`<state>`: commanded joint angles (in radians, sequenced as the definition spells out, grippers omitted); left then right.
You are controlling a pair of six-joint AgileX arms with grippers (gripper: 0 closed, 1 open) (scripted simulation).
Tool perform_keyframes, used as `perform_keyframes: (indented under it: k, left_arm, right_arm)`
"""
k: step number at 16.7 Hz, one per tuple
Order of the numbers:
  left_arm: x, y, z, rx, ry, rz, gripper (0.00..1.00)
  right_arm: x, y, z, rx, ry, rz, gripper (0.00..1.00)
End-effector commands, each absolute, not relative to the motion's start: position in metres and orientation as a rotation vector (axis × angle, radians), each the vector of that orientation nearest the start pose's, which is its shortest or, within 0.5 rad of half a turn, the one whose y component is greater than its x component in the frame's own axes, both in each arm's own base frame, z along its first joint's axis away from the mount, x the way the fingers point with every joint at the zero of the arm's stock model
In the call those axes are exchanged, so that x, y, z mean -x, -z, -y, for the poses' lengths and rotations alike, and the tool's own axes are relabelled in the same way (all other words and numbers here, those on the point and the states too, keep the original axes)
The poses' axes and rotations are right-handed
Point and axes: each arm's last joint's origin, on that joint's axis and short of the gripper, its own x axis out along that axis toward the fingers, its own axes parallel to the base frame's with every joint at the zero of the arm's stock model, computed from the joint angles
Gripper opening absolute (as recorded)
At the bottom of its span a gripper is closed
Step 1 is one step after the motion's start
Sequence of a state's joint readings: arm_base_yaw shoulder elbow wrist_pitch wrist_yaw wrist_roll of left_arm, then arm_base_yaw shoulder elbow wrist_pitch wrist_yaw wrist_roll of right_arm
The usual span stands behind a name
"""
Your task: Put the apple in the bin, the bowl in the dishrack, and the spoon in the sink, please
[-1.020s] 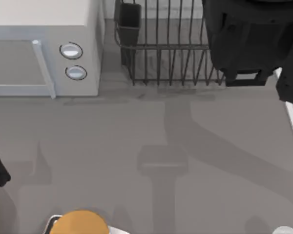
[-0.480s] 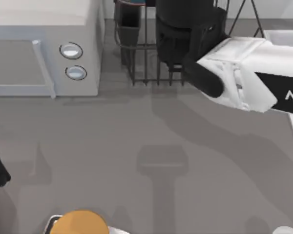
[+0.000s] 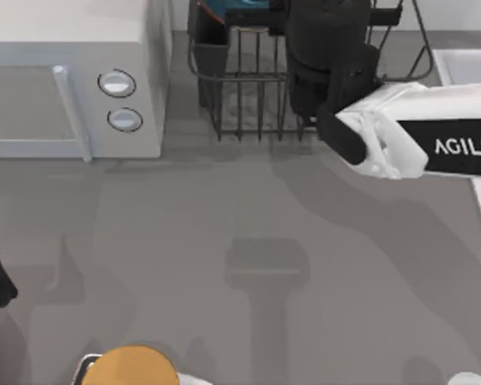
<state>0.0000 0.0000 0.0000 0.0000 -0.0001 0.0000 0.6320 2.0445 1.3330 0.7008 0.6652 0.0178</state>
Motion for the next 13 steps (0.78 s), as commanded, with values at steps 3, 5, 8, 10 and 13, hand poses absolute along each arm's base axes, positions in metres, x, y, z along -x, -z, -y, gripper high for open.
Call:
perform_keyframes:
  k: [3, 5, 8, 10, 13]
  left_arm:
    - [-0.1057, -0.1600, 0.0012, 0.000, 0.000, 0.000, 1.00]
    - [-0.1057, -0.1600, 0.0012, 0.000, 0.000, 0.000, 1.00]
    - [-0.1057, -0.1600, 0.0012, 0.000, 0.000, 0.000, 1.00]
    - [-0.1057, -0.1600, 0.0012, 0.000, 0.000, 0.000, 1.00]
    - [-0.1057, -0.1600, 0.0012, 0.000, 0.000, 0.000, 1.00]
  right_arm:
    - [-0.3824, -0.2190, -0.2623, 0.000, 0.010, 0.000, 0.08]
    - [-0.3824, -0.2190, -0.2623, 0.000, 0.010, 0.000, 0.23]
    - [-0.3824, -0.2190, -0.2623, 0.000, 0.010, 0.000, 0.45]
    - [-0.3824, -0.2190, -0.2623, 0.000, 0.010, 0.000, 0.60]
    - [-0.3824, -0.2190, -0.2623, 0.000, 0.010, 0.000, 0.83]
